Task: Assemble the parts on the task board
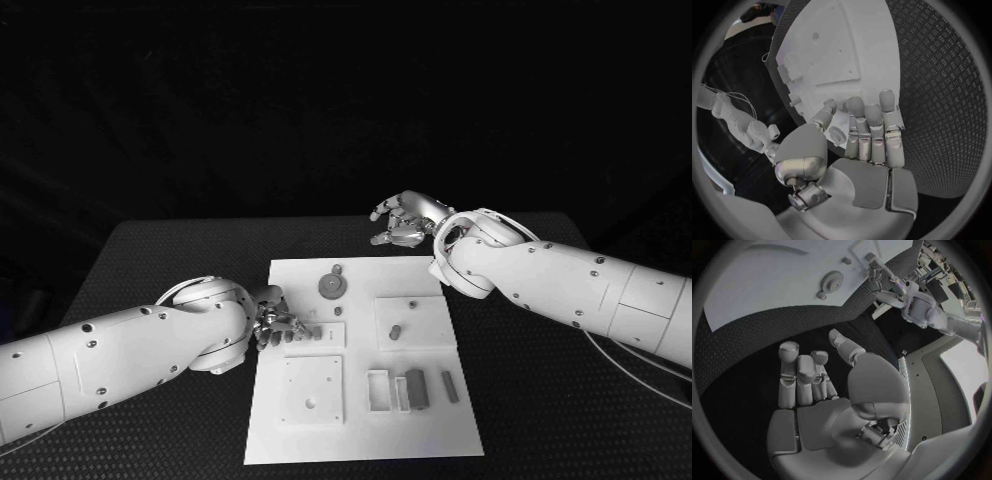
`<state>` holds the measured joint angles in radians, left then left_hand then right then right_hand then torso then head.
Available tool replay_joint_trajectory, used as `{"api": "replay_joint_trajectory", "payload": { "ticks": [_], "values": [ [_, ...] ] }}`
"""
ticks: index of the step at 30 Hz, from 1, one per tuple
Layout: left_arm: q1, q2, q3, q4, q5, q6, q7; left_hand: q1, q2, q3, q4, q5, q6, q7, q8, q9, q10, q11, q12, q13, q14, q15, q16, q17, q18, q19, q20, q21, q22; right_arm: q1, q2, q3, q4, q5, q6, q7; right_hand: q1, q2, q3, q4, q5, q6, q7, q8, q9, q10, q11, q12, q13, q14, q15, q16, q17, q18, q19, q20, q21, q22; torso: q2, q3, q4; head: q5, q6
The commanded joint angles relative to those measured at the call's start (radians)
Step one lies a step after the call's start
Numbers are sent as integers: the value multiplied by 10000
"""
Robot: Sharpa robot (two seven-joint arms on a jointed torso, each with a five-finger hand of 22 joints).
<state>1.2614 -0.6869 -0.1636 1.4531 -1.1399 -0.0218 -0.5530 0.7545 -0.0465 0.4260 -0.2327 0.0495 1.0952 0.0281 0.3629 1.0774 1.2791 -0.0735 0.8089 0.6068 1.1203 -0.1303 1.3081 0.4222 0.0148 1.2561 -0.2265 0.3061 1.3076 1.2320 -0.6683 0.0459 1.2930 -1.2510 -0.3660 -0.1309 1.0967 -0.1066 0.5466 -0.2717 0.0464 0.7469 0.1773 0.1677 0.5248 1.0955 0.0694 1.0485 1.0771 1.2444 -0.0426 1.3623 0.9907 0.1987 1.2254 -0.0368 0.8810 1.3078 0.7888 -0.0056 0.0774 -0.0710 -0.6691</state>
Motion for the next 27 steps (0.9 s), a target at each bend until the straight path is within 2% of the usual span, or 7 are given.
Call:
{"api": "replay_joint_trajectory", "payload": {
  "ticks": [1,12,17,27],
  "values": [
    [-27,29,-19,-13,132,189,91,138,42,14,-103,7,-104,4,-81,-38,-19,-42,-34,-17,-14,-32,3,-18,-27,41,-15,-62,52,-5,9,1,3,-25,112,35,-76,16,-13,32,36,-6,78,26,-17,-77,0,48,-12,-65,14,8,-10,631,15,-67,-50,185,5,-2,-1,14,8],
    [-28,51,-19,-31,321,134,168,620,588,90,-538,8,-115,50,-230,-130,-45,-1,-62,-31,-42,-12,-18,-34,-49,48,4,-142,76,-5,12,1,3,-25,117,40,-81,18,-15,35,36,-5,78,28,-18,-78,0,51,-15,-65,14,8,-11,631,16,-67,-50,185,6,2,-8,27,7],
    [-28,62,-19,-41,425,89,219,916,753,118,-574,7,-143,73,-289,-157,-63,20,-70,-33,-61,-3,-26,-39,-60,37,13,-171,93,-5,11,1,0,-25,122,40,-83,21,-15,37,36,-5,78,28,-19,-78,0,53,-16,-65,14,9,-11,631,16,-66,-50,185,6,-1,-11,38,-1],
    [-28,66,-19,-65,512,-12,305,1637,1229,57,-598,8,-180,119,-418,-216,-109,62,-77,-27,-106,17,-28,-42,-84,-12,32,-233,146,-6,4,1,-3,-25,123,40,-88,24,-16,40,35,-5,78,29,-20,-79,0,55,-18,-64,14,10,-12,631,17,-66,-49,185,5,-3,-8,27,-3]
  ]
}}
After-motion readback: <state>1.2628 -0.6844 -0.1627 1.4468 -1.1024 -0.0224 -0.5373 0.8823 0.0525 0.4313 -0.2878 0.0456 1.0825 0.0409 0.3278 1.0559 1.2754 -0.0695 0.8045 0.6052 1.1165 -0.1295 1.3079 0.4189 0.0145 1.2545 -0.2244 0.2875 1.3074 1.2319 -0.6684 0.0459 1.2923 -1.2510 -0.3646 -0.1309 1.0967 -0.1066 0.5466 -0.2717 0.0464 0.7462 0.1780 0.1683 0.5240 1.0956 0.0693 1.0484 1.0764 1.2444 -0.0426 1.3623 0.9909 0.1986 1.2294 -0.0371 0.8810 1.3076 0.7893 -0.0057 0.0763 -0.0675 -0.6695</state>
